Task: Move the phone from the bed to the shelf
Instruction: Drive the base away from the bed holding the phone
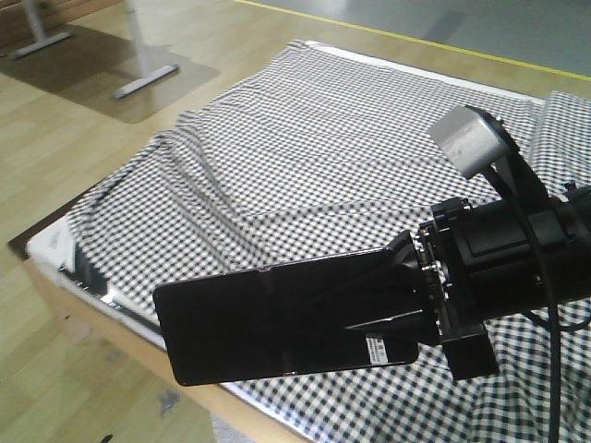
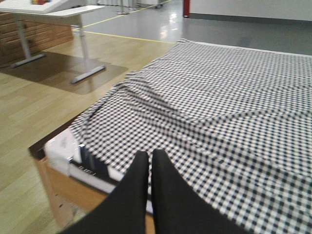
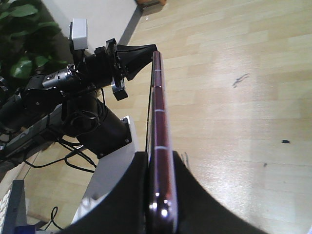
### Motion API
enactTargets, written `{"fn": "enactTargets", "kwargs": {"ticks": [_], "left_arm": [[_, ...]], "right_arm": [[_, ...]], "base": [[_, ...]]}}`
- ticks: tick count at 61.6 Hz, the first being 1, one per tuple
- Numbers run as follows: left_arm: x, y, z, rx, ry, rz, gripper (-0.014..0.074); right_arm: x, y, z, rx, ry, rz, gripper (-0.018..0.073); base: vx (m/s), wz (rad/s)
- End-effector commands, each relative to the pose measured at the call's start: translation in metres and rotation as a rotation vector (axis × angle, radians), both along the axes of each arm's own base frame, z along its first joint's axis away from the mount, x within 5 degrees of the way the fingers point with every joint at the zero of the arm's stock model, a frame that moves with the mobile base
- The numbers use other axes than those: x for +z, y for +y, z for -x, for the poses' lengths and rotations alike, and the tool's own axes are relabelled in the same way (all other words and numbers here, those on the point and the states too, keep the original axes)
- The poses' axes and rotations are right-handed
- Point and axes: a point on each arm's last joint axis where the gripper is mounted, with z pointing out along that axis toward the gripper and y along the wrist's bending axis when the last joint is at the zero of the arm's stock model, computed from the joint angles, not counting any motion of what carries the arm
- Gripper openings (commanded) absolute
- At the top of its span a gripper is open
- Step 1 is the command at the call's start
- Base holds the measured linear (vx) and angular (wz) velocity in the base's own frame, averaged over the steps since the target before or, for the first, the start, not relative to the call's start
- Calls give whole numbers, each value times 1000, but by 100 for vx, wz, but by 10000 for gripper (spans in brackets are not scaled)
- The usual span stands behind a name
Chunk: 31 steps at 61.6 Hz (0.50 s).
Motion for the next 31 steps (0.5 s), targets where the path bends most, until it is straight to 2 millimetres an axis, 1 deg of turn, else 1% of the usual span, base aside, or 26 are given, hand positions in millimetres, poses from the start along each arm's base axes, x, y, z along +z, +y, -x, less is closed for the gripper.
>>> {"fn": "enactTargets", "kwargs": {"ticks": [1, 31], "left_arm": [[6, 1, -1, 7, -77, 11, 1], [6, 1, -1, 7, -77, 11, 1]], "right_arm": [[19, 2, 12, 63, 0, -104, -1], [19, 2, 12, 63, 0, -104, -1]], "base": [[-11, 44], [-12, 47]]}}
